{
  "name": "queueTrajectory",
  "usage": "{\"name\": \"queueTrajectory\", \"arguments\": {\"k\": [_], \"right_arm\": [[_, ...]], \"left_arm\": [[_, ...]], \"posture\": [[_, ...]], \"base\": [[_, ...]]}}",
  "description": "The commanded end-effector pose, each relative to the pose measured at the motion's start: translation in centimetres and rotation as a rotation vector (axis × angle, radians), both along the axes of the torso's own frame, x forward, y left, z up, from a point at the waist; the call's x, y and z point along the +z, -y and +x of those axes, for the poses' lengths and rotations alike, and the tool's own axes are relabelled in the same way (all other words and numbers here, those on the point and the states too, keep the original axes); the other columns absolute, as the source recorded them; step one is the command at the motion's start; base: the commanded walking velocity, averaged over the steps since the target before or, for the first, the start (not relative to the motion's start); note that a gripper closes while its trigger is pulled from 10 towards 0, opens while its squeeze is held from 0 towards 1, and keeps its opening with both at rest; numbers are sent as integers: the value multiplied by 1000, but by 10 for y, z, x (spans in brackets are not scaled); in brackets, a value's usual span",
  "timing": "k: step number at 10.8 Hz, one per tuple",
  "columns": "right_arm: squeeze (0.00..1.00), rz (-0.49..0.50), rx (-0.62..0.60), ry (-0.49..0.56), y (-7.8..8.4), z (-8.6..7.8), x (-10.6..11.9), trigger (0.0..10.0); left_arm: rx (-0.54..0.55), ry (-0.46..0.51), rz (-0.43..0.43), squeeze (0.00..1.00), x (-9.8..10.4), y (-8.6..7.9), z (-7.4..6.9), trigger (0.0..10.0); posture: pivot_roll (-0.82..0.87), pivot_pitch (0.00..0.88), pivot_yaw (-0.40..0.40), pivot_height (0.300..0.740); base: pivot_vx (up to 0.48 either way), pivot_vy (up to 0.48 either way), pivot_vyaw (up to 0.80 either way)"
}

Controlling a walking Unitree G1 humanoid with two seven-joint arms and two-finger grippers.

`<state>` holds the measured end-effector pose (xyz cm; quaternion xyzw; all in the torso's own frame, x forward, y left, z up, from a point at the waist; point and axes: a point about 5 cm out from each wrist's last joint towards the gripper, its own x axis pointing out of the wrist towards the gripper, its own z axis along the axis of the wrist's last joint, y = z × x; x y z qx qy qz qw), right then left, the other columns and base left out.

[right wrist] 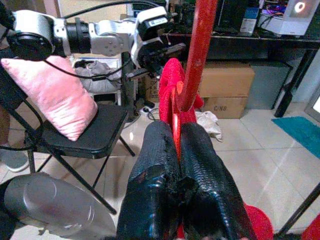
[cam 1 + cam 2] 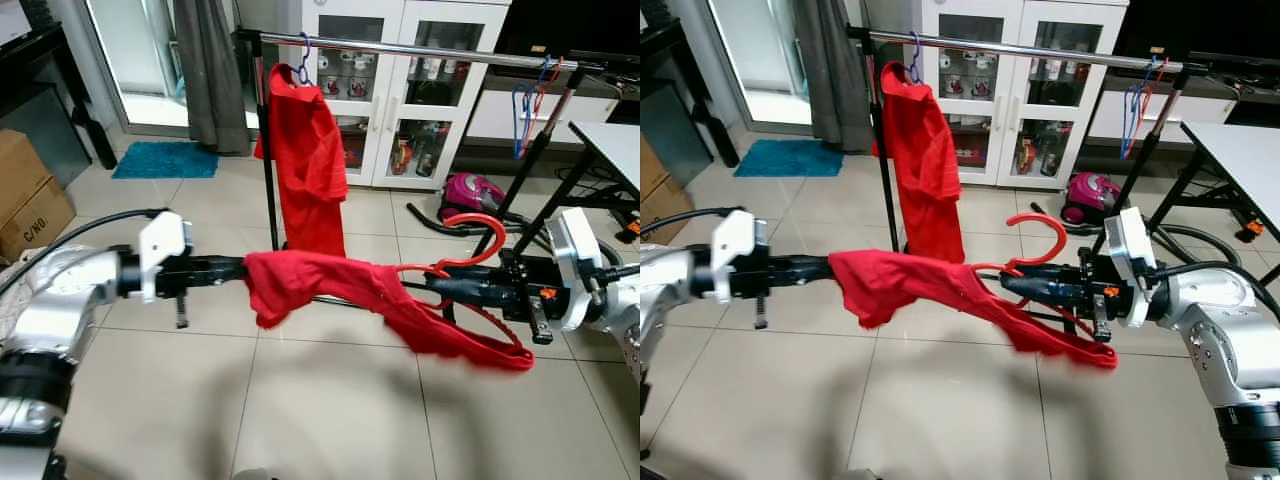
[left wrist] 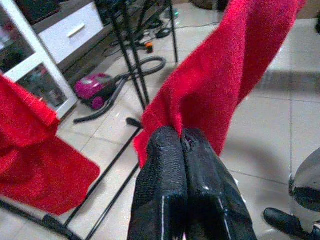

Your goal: Hang hanger

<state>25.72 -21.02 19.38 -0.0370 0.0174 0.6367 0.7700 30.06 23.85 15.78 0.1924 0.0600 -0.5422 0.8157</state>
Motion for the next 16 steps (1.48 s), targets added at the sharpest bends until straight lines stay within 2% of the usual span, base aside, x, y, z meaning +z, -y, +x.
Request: {"name": "queueTrajectory", "arguments": {"k": [1, 4, 5, 8, 11, 14, 15, 16], "right_arm": [[0, -15, -21, 21, 6, 1, 5, 0], [0, -19, -67, 38, 17, 4, 9, 0], [0, -15, -77, 46, 19, 6, 12, 0], [0, -14, -79, 53, 20, 7, 13, 0], [0, -16, -100, 57, 27, 7, 15, 0], [0, -12, -98, 56, 26, 7, 13, 0], [0, -10, -95, 56, 24, 6, 12, 0], [0, -6, -95, 55, 22, 5, 10, 0]], "left_arm": [[35, 9, -12, 0, 4, -8, -1, 0], [167, -2, 2, 0, 2, -39, -9, 0], [197, -5, 6, 0, 0, -45, -12, 0], [236, -26, 4, 0, -9, -51, -17, 0], [313, -38, 15, 0, -14, -66, -22, 0], [329, -60, 26, 0, -21, -67, -24, 0], [332, -45, 19, 102, -20, -64, -21, 10000], [313, -42, -13, 1000, -16, -57, -18, 10000]], "posture": [[43, 0, 10, 740], [46, 0, 8, 740], [46, 0, 8, 740], [50, 0, 2, 740], [50, 0, 2, 740], [48, 0, -3, 740], [48, 0, -6, 740], [48, 0, -8, 740]], "base": [[0, 0, 0], [0, 0, 0], [0, 0, 0], [0, 0, 0], [0, 0, 0], [0, 0, 0], [0, 0, 0], [0, 0, 0]]}}
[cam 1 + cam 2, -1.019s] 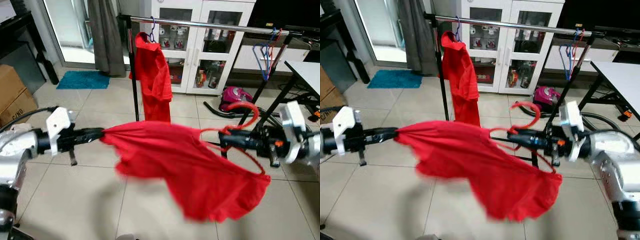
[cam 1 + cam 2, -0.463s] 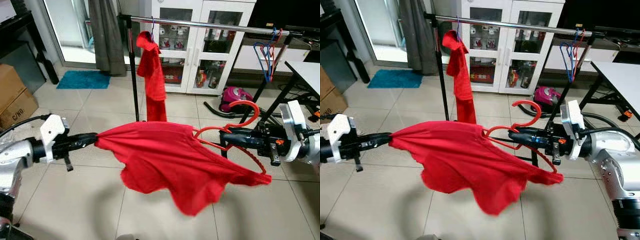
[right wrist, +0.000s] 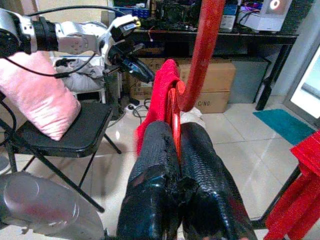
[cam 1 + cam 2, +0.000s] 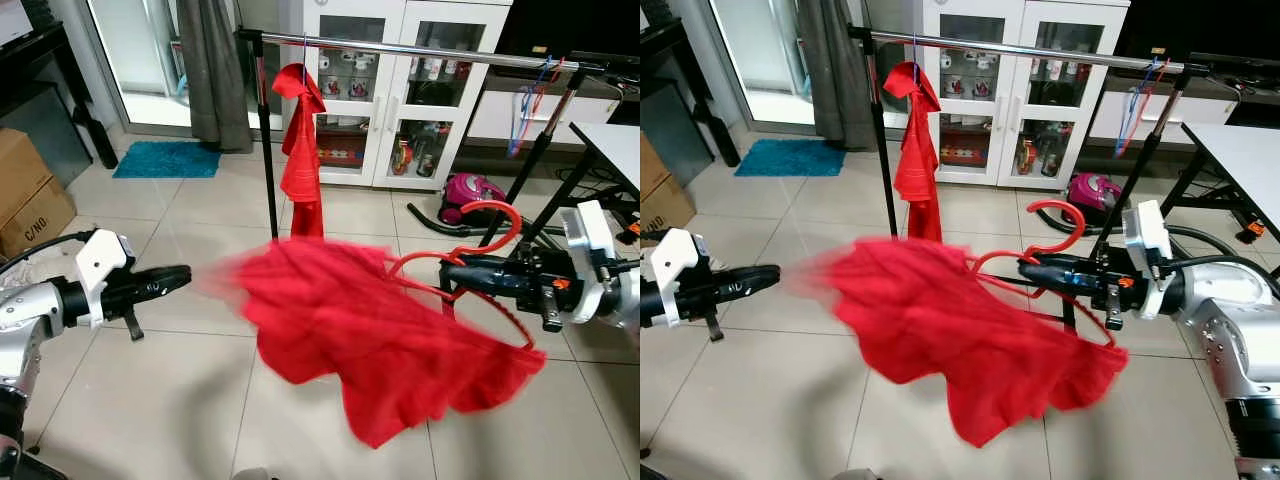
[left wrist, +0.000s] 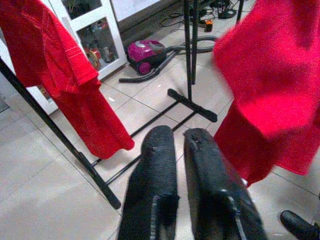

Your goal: Hang hanger

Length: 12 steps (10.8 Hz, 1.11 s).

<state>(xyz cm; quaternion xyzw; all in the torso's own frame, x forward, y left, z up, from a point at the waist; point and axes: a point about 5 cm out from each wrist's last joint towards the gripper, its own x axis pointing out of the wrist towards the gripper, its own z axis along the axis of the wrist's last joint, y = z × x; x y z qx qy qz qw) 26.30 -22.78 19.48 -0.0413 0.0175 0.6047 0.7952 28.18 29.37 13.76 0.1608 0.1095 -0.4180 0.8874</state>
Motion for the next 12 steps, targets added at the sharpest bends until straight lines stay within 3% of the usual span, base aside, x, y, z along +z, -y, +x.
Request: {"name": "queueTrajectory", "arguments": {"k": [1, 2, 3, 4, 5, 7, 8, 9, 10, 11, 12], "right_arm": [[0, 1, -18, 44, 3, -1, 7, 0], [0, 2, -53, 28, 2, -4, -1, 0], [0, -22, -112, 14, 1, -4, -9, 0], [0, -67, -206, 5, 0, -1, -19, 0], [0, -110, -425, -39, 3, 7, -41, 0], [0, -70, -803, -168, -3, 20, -78, 0], [0, -59, -867, -200, -8, 21, -87, 0], [0, -47, -1050, -272, -18, 24, -105, 10000], [0, -58, -1107, -320, -29, 28, -113, 10000], [0, -102, -1139, -298, -36, 31, -115, 10000], [0, -154, -1167, -221, -41, 31, -114, 10000]], "left_arm": [[-5, 39, -10, 1000, 9, 3, 3, 10000], [-23, 128, -34, 118, 24, 15, 10, 10000], [-27, 130, -70, 0, 29, 23, 12, 10000], [-15, 114, -98, 0, 29, 29, 12, 10000], [54, 164, -136, 0, 28, 47, 14, 10000], [209, 150, -243, 0, 20, 99, 19, 10000], [303, 161, -218, 0, 13, 105, 24, 10000], [481, 102, -185, 0, -11, 109, 30, 10000], [573, 73, -163, 0, -20, 111, 29, 10000], [606, 61, -200, 0, -22, 119, 28, 10000], [573, 92, -126, 0, -24, 132, 29, 10000]], "posture": [[49, 0, -10, 740], [53, 0, -15, 740], [55, 0, -15, 740], [57, 0, -15, 740], [61, 0, -21, 740], [73, 0, -34, 740], [76, 0, -33, 740], [71, 0, -27, 740], [66, 0, -20, 740], [62, 0, -19, 740], [65, 0, -25, 740]], "base": [[0, 0, 0], [0, 0, 0], [0, 0, 0], [0, 0, 0], [0, 0, 0], [0, 0, 0], [0, 0, 0], [0, 0, 0], [0, 0, 0], [0, 0, 0], [0, 0, 0]]}}
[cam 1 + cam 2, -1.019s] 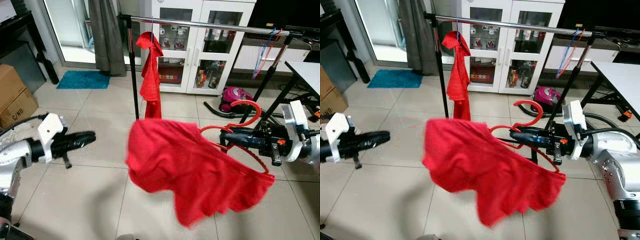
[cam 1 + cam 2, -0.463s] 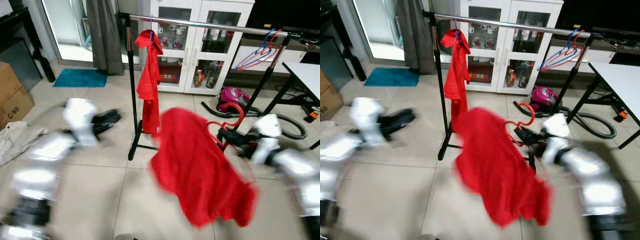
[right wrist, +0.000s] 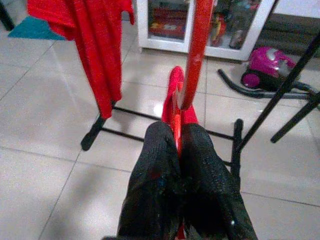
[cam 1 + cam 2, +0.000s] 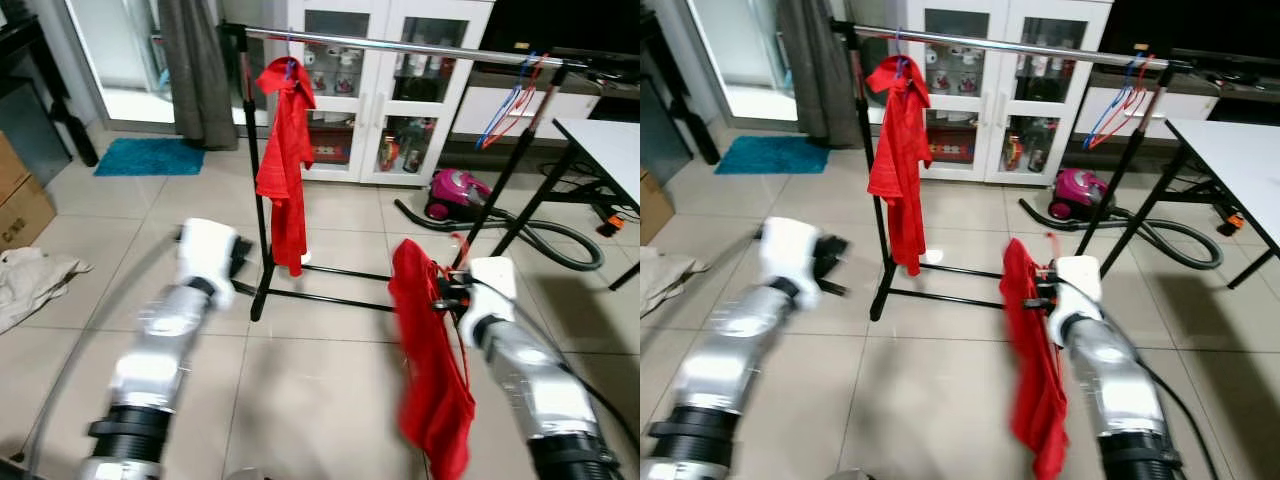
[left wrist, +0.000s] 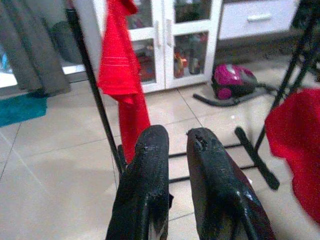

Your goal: Hang hanger

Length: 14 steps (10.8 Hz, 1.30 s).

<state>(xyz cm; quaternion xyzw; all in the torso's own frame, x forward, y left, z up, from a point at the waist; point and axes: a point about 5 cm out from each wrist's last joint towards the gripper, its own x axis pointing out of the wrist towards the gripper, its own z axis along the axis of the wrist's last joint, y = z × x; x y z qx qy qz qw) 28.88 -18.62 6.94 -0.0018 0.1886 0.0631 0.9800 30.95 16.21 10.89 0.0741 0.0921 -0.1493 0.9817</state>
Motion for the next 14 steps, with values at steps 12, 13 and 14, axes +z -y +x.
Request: {"name": "queueTrajectory", "arguments": {"k": [12, 13, 14], "right_arm": [[0, 59, -108, 196, -14, 20, 28, 10000], [0, 58, -108, 201, -13, 21, 29, 10000], [0, 58, -110, 204, -13, 22, 30, 10000]], "left_arm": [[-11, 54, 51, 0, 11, 9, 4, 10000], [-10, 55, 49, 39, 11, 9, 5, 10000], [-10, 54, 47, 47, 11, 9, 5, 10000]], "posture": [[81, 0, -10, 740], [80, 0, -10, 740], [80, 0, -10, 740]], "base": [[357, 0, 0], [390, 0, 0], [390, 0, 0]]}}
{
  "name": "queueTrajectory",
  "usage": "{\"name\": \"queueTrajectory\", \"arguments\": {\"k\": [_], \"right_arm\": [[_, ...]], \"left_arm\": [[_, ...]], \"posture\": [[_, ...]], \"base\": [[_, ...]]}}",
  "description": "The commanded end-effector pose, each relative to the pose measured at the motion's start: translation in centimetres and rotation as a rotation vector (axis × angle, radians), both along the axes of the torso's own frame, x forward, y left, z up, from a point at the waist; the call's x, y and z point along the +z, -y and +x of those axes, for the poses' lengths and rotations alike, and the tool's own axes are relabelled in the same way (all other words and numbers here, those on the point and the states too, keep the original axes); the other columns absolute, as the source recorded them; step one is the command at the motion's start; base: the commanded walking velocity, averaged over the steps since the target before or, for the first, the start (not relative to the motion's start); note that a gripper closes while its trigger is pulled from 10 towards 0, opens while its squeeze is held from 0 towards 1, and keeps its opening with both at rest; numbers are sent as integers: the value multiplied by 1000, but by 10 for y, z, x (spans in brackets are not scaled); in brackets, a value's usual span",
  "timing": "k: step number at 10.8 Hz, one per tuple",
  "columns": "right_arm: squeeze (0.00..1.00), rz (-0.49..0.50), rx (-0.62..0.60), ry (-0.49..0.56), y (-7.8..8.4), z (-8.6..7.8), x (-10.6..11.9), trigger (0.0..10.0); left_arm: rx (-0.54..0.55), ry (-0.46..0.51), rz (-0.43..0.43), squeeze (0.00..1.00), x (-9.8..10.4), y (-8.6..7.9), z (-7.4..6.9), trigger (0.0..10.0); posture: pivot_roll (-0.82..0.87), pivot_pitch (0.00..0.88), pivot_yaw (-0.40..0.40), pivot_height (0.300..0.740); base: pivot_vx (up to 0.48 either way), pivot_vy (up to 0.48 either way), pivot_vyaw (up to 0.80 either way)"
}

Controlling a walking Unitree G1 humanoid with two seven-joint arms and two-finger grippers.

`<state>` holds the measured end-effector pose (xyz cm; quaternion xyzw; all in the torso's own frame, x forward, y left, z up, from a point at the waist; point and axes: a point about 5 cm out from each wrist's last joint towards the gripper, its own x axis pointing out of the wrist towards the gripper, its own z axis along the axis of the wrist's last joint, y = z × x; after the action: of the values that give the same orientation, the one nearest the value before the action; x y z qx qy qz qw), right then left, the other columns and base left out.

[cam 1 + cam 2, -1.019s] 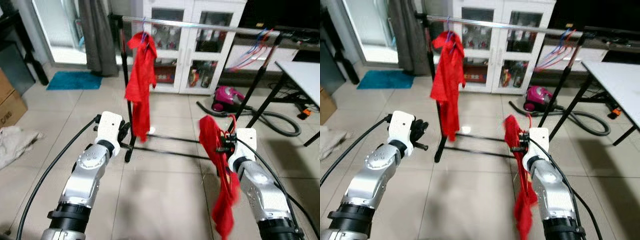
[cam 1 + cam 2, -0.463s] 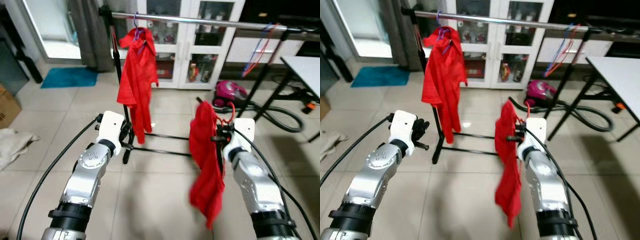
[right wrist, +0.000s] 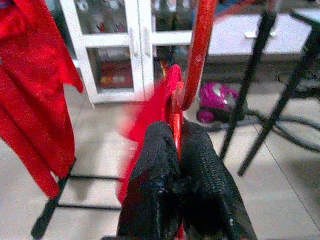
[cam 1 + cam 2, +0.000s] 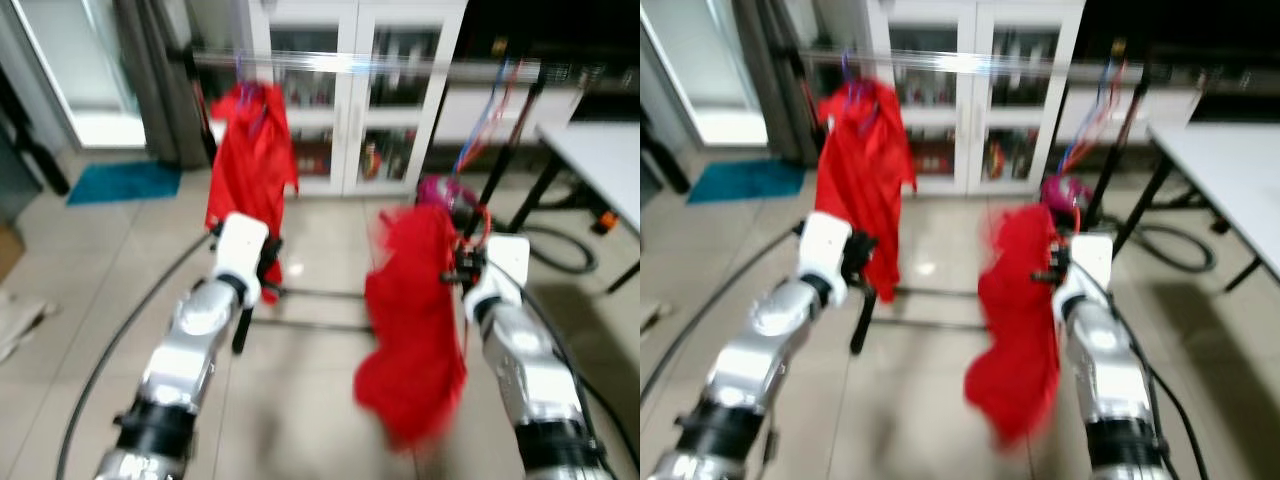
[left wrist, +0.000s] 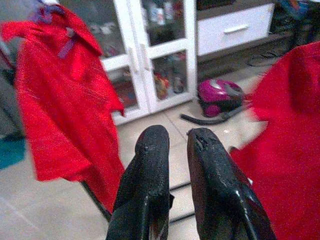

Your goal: Hang hanger

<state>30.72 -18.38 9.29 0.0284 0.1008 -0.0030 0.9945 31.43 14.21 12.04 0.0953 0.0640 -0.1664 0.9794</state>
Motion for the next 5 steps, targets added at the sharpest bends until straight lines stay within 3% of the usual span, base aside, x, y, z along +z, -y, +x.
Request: {"name": "queueTrajectory", "arguments": {"k": [1, 2, 5], "right_arm": [[0, 8, 33, 34, -11, 4, 7, 10000], [0, 8, 35, 36, -11, 4, 7, 10000], [0, -13, 76, 48, -16, 6, 10, 10000]], "left_arm": [[31, -8, 5, 557, -1, -10, 0, 10000], [28, -14, -5, 1000, -1, -10, 0, 10000], [30, -4, 7, 1000, 0, -10, -1, 10000]], "posture": [[80, 0, -10, 740], [79, 0, -9, 740], [80, 0, -13, 740]], "base": [[394, 0, 0], [390, 0, 0], [385, 0, 0]]}}
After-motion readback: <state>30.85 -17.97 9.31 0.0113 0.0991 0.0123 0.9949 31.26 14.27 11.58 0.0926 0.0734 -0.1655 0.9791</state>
